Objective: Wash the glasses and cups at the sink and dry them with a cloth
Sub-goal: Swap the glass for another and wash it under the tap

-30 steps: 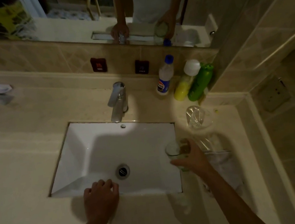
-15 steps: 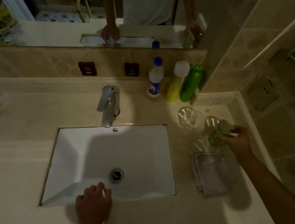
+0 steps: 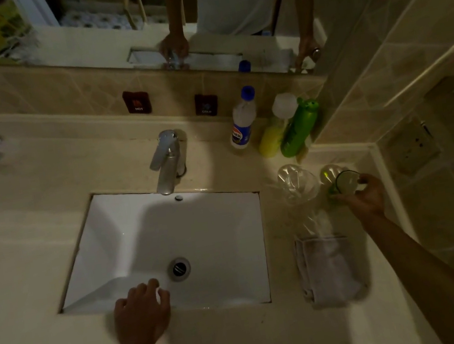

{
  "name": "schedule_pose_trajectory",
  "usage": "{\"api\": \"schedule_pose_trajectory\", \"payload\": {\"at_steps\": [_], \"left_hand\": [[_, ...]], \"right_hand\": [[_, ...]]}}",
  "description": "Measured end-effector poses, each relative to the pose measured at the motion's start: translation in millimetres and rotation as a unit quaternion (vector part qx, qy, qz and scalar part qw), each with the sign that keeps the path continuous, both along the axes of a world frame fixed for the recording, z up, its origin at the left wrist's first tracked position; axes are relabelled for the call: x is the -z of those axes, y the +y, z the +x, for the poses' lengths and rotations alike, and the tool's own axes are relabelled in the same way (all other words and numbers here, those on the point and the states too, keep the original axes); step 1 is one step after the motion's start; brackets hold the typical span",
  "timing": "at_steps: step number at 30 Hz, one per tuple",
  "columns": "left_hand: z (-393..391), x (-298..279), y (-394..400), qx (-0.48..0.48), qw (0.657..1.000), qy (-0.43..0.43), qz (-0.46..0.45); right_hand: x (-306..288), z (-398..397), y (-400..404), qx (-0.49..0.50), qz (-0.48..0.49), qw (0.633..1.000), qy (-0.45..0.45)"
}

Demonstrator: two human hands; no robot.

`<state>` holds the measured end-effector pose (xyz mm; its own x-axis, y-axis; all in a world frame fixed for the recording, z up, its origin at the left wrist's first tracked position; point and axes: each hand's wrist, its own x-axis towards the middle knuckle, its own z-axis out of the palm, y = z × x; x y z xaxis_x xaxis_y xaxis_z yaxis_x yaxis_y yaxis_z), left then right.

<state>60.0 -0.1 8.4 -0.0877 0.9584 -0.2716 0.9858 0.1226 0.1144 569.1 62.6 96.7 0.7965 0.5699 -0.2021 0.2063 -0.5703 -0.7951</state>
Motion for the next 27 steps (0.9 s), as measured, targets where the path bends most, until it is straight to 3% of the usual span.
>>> {"api": "schedule_pose_trajectory", "payload": {"at_steps": [11,17,21,25,27], "left_hand": [[-2.3,5.9,-0.8,0.004,1.0,0.005,0.005],[-2.7,6.5,-1.2,0.013,1.0,0.009,0.014],[-2.4,5.5,-0.8,0.017,1.0,0.014,0.006],[-4.5,5.9,-1.1,0.018,1.0,0.016,0.0],[-5.3,7.2,-1.4,0.035,0.999,0.033,-0.005]], "right_hand": [[4.3,6.5,-21.2,-0.111,-0.039,0.993,-0.018],[18.2,-33.9,-51.9,0.005,-0.02,0.996,-0.085],[30.7,-70.7,-53.5,-0.01,-0.031,0.999,-0.021],[29.8,-90.8,-20.8,-0.085,0.029,0.989,0.12],[30.1,-95.0,-4.9,-0.108,0.062,0.984,0.128]]}}
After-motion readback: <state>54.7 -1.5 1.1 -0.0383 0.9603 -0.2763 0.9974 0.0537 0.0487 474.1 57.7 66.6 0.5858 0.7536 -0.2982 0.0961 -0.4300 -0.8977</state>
